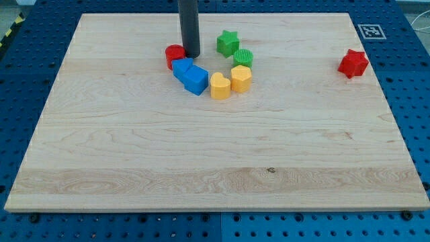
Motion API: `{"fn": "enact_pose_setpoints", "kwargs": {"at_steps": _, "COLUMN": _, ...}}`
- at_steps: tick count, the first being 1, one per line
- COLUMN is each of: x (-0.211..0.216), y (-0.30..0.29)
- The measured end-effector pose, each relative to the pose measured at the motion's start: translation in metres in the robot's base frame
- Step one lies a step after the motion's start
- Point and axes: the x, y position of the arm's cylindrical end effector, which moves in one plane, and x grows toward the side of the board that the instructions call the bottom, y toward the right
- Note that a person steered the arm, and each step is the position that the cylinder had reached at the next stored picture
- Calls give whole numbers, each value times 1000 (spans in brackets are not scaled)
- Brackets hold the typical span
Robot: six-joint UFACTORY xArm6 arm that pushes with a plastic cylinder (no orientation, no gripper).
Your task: Push the red star towards the top right
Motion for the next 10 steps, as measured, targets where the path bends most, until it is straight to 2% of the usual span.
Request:
{"fn": "enact_pose_setpoints", "kwargs": {"at_steps": 1, "x": -23, "y": 0}}
{"fn": "enact_pose_setpoints", "kwargs": {"at_steps": 2, "x": -69, "y": 0}}
{"fn": "enact_pose_setpoints", "kwargs": {"at_steps": 3, "x": -104, "y": 29}}
{"fn": "enact_pose_setpoints", "kwargs": {"at_steps": 5, "x": -107, "y": 172}}
{"fn": "enact_pose_setpoints", "kwargs": {"at_steps": 8, "x": -17, "y": 369}}
{"fn": "enact_pose_setpoints", "kwargs": {"at_steps": 9, "x": 32, "y": 397}}
{"fn": "enact_pose_setpoints", "kwargs": {"at_steps": 10, "x": 61, "y": 395}}
